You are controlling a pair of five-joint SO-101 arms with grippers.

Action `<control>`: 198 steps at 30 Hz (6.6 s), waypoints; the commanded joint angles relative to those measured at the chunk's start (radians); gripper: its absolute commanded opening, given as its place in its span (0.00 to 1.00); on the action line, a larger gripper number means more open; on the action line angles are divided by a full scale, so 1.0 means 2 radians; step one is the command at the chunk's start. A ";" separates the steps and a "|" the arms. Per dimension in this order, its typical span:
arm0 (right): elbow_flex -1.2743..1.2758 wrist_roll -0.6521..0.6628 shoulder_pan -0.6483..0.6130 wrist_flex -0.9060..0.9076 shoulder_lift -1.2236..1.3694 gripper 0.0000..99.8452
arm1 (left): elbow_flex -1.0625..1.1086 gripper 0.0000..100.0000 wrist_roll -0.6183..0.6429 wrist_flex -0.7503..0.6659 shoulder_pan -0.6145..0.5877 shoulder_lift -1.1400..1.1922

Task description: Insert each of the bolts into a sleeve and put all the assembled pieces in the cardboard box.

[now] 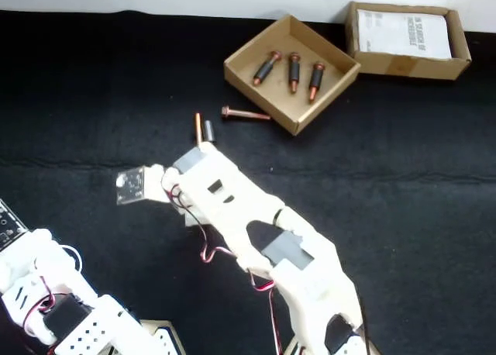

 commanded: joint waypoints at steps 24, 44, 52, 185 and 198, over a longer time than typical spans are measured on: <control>-0.303 -0.103 0.150 0.170 -0.098 0.01 | 0.009 0.02 -0.072 0.046 0.104 -0.002; -0.145 -0.348 0.339 0.287 -0.408 0.01 | 0.009 0.02 -0.074 0.163 0.188 -0.001; 0.132 -0.345 0.336 0.287 -0.613 0.01 | 0.008 0.02 -0.071 0.220 0.192 -0.006; 0.396 -0.218 0.771 0.135 -0.782 0.01 | -1.094 0.11 -0.590 0.012 0.516 1.388; 0.395 -0.219 0.755 0.126 -0.785 0.01 | -1.119 0.01 -0.519 0.060 0.434 1.332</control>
